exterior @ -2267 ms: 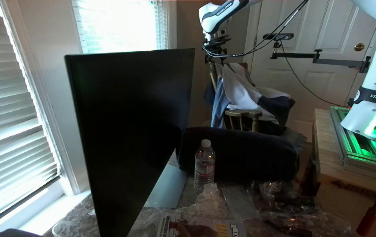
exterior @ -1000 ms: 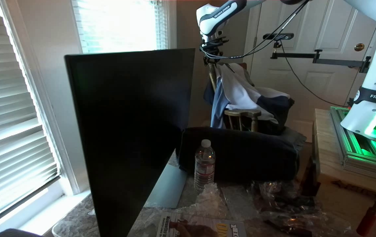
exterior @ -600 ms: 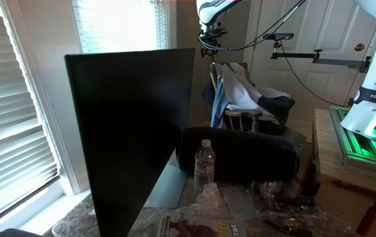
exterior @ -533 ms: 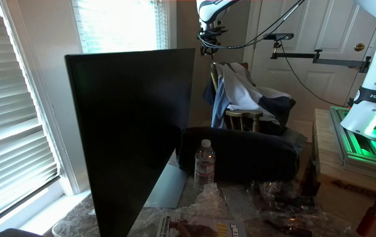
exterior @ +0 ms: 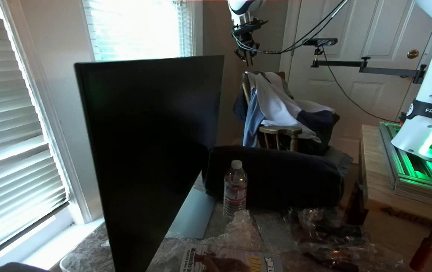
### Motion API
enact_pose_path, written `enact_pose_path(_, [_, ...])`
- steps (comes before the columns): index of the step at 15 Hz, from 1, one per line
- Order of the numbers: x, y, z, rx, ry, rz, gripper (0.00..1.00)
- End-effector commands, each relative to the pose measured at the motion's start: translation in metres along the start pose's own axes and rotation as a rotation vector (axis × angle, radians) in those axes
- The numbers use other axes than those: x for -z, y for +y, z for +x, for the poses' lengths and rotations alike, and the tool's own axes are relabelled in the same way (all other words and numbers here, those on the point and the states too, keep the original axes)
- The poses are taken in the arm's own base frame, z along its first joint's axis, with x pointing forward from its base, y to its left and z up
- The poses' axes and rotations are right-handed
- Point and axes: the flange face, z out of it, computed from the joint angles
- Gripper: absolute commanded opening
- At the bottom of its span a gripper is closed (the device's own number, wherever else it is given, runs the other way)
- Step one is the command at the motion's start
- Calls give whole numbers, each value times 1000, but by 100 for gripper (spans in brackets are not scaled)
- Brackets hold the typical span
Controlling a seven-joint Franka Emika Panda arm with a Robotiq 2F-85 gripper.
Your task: Remove the hoodie from the backrest of the chair and place it on the seat of the chair.
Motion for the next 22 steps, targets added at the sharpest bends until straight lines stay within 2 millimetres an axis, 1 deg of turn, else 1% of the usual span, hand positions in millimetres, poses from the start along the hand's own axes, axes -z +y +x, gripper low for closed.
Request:
enact_pose_path(1, [21, 30, 0, -6, -96, -38, 53])
enact_pose_path(3, [24, 37, 6, -50, -108, -37, 67])
enact_pose_path(6, [19, 37, 18, -109, -122, 12, 89])
enact_pose_path(7, [18, 35, 21, -132, -135, 38, 95])
enact_pose_path(8, [15, 33, 24, -155, -137, 61, 99])
enact_pose_path(10, [11, 26, 29, -195, -135, 109, 100])
enact_pose_path(14, [3, 14, 42, -262, -56, 163, 100])
enact_pose_path(18, [-5, 7, 49, -304, -21, 175, 100])
enact_pose_path(22, [-13, 3, 51, -326, -17, 150, 99])
